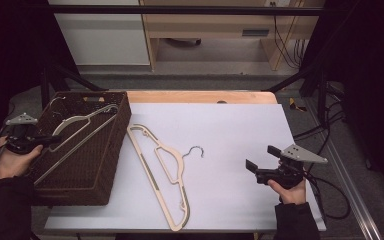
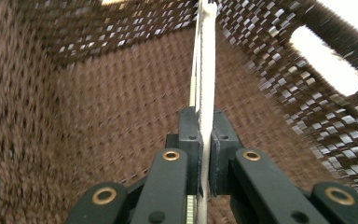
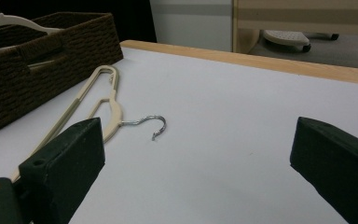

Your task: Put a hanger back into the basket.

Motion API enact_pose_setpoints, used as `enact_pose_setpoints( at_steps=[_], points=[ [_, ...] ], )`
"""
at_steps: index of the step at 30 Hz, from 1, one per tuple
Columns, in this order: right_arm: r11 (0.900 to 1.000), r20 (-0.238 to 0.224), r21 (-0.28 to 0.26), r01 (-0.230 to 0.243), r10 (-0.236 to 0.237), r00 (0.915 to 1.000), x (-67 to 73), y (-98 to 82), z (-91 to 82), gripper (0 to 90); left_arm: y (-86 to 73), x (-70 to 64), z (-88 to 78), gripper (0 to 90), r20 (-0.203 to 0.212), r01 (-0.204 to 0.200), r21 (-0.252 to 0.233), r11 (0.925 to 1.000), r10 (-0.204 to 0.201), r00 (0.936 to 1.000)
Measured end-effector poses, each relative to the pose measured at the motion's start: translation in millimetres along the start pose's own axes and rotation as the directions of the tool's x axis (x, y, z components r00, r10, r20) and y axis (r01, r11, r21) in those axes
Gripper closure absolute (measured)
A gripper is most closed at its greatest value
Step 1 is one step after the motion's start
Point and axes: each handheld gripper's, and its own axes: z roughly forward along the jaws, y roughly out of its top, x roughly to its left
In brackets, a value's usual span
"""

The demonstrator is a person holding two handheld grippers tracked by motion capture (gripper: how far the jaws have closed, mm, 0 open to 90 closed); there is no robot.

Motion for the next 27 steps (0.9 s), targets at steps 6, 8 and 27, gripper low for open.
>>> enact_pose_setpoints(
  at_steps=[6,8,27],
  points=[
    [1.0,0.001,-0.002,-0.003,0.003,1.0,0.3,0.0,0.0,3.5,-11.3,10.0,7.7,84.1,-0.064,0.043,0.071,0.9966,-0.038,0.9972],
    [1.0,0.0,-0.002,-0.003,0.003,1.0,0.4,-0.2,0.6,3.6,-14.2,12.3,9.4,83.4,-0.077,0.067,0.085,0.9941,-0.06,0.9952],
    [1.0,-0.009,0.007,-0.006,0.006,0.9999,2.5,-1.6,4.2,3.9,-15.6,20.9,14.3,54.0,-0.193,0.194,0.154,0.9688,-0.163,0.9674]
  ],
)
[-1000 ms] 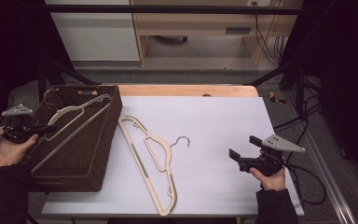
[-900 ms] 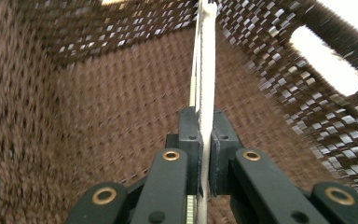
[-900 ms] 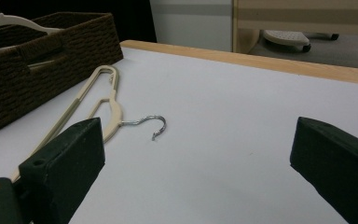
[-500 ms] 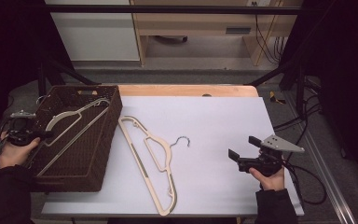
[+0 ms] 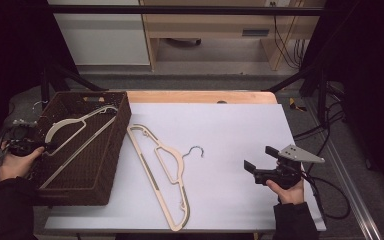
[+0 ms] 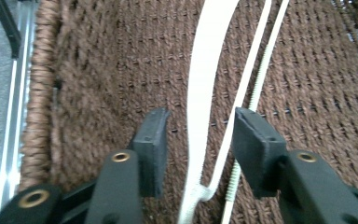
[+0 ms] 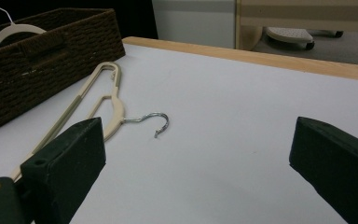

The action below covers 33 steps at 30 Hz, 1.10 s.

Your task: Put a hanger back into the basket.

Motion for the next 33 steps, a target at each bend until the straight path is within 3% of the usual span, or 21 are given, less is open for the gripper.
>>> enact_pose_setpoints(
  at_steps=[5,7,9,13,15,18,20,21,22,24,25,26,28,29,30,31,33],
  points=[
    [1.0,0.004,0.0,0.005,-0.005,1.0,-0.6,0.1,-0.7,3.8,0.0,-3.5,-7.2,47.0,0.006,-0.016,-0.03,0.9994,0.016,0.9999],
    [1.0,0.003,-0.004,0.004,-0.004,1.0,-0.7,0.2,-0.7,3.8,2.3,-8.6,-20.7,45.4,-0.03,-0.052,-0.074,0.9959,0.05,0.9983],
    [1.0,0.001,-0.004,0.005,-0.005,1.0,-0.7,0.3,-1.0,3.8,3.2,-10.8,-25.5,43.9,-0.037,-0.055,-0.092,0.9942,0.052,0.998],
    [1.0,0.004,-0.003,0.003,-0.003,1.0,-0.8,0.6,-2.1,3.8,7.1,-21.5,-46.2,41.4,-0.037,-0.076,-0.188,0.9793,0.07,0.9969],
    [1.0,0.003,-0.007,0.003,-0.003,1.0,-1.0,0.7,-2.5,3.9,8.3,-31.4,-55.3,38.9,-0.021,-0.084,-0.239,0.9673,0.081,0.9965],
    [1.0,0.002,-0.007,0.002,-0.002,1.0,-0.9,0.7,-2.8,4.0,9.7,-57.0,-70.6,35.2,0.029,-0.112,-0.343,0.9325,0.13,0.9911],
    [1.0,-0.002,-0.008,0.0,0.0,1.0,-0.3,0.8,-2.8,4.0,10.3,-70.7,-76.1,32.3,0.069,-0.117,-0.387,0.9146,0.155,0.9854],
    [1.0,-0.002,-0.008,0.0,0.0,1.0,-0.3,0.8,-2.8,4.0,10.3,-70.7,-76.1,30.9,0.069,-0.117,-0.387,0.9146,0.155,0.9854],
    [1.0,-0.002,-0.01,0.0,0.0,1.0,-0.3,0.8,-2.8,4.0,10.4,-83.4,-80.3,29.4,0.101,-0.121,-0.428,0.8956,0.18,0.9785],
    [1.0,-0.001,-0.01,-0.003,0.003,1.0,-0.3,1.0,-3.0,4.0,10.6,-100.6,-83.8,27.4,0.145,-0.115,-0.477,0.8714,0.207,0.9675],
    [1.0,-0.001,-0.01,-0.003,0.003,1.0,-0.3,1.0,-3.0,4.0,10.6,-100.6,-83.8,25.8,0.145,-0.115,-0.477,0.8714,0.207,0.9675],
    [1.0,-0.002,-0.012,-0.004,0.004,1.0,-0.4,1.0,-3.2,4.0,10.8,-110.6,-84.8,25.8,0.168,-0.116,-0.498,0.8597,0.226,0.9595],
    [1.0,-0.004,-0.017,-0.01,0.01,0.9999,0.1,1.5,-3.3,4.0,11.3,-124.9,-85.5,19.3,0.177,-0.129,-0.517,0.8461,0.254,0.951],
    [1.0,-0.003,-0.019,-0.007,0.007,1.0,0.0,1.6,-3.4,4.0,12.0,-140.1,-84.9,18.1,0.194,-0.139,-0.531,0.836,0.279,0.9406],
    [1.0,-0.003,-0.017,-0.01,0.01,1.0,0.4,1.8,-3.7,4.0,12.4,-147.0,-84.4,16.4,0.201,-0.143,-0.536,0.832,0.29,0.9359],
    [1.0,-0.005,-0.019,-0.003,0.003,1.0,0.1,1.9,-3.9,3.9,12.4,-147.0,-84.4,15.3,0.201,-0.143,-0.536,0.832,0.29,0.9359],
    [1.0,-0.004,-0.021,-0.008,0.008,1.0,0.3,2.2,-4.0,3.9,14.4,-172.6,-81.2,14.2,0.229,-0.168,-0.547,0.8202,0.339,0.9122]
  ],
)
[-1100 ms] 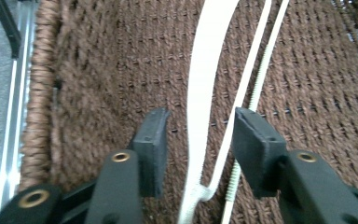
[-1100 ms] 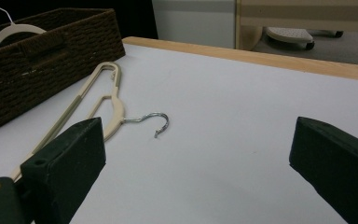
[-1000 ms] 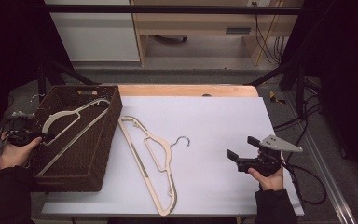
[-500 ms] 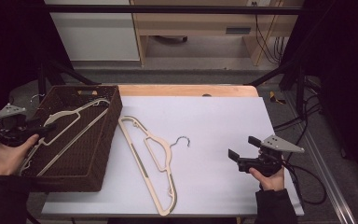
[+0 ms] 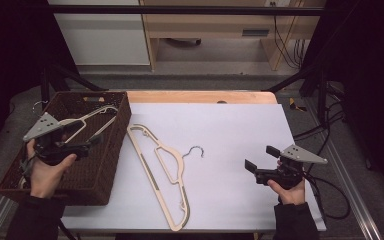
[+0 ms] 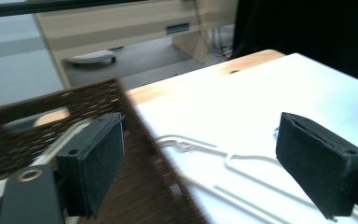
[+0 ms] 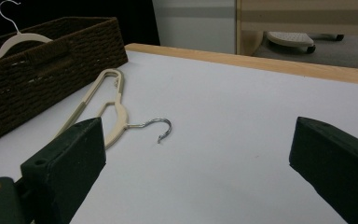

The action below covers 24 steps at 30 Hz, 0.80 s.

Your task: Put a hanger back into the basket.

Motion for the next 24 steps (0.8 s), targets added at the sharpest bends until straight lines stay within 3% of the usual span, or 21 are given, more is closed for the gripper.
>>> enact_pose_setpoints(
  at_steps=[1,6,11,17,24],
  points=[
    [1.0,0.0,0.0,0.0,0.0,1.0,0.0,0.0,0.0,3.9,0.0,0.0,0.0,13.0,0.0,0.0,0.0,1.0,0.0,1.0],
    [1.0,-0.007,-0.007,0.007,-0.007,1.0,-0.5,-0.1,-0.7,3.6,3.4,-25.3,16.8,10.7,0.059,-0.021,-0.013,0.9997,0.022,0.998],
    [1.0,-0.002,-0.003,0.006,-0.006,1.0,0.6,0.0,-2.0,3.5,3.6,-48.3,34.4,10.4,0.127,-0.03,-0.023,0.9993,0.033,0.9914],
    [1.0,-0.01,-0.003,0.016,-0.016,0.9998,2.0,-0.2,-1.8,3.5,1.2,-71.8,60.0,10.7,0.173,-0.072,-0.001,0.9974,0.071,0.9823],
    [1.0,-0.021,0.0,0.024,-0.024,0.9995,5.7,-0.1,0.6,3.5,-1.5,-88.0,89.3,11.2,0.215,-0.078,0.038,0.9963,0.068,0.9742]
  ],
)
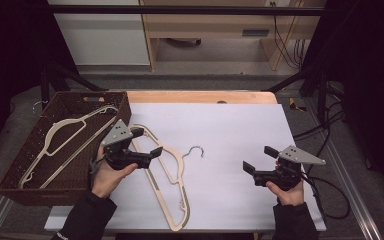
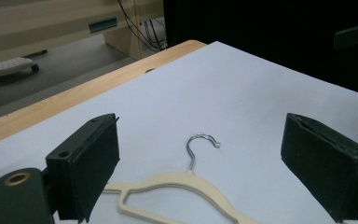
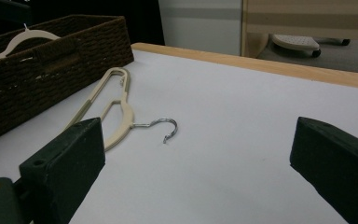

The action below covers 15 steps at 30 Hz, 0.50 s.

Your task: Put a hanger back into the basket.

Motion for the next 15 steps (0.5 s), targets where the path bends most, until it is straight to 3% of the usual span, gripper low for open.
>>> enact_pose_setpoints(
  at_steps=[15],
  points=[
    [1.0,-0.017,0.009,0.015,-0.015,0.9997,3.4,-0.9,3.9,3.9,-7.9,5.5,63.4,15.5,0.037,-0.013,0.121,0.9926,0.008,0.9993]
  ],
)
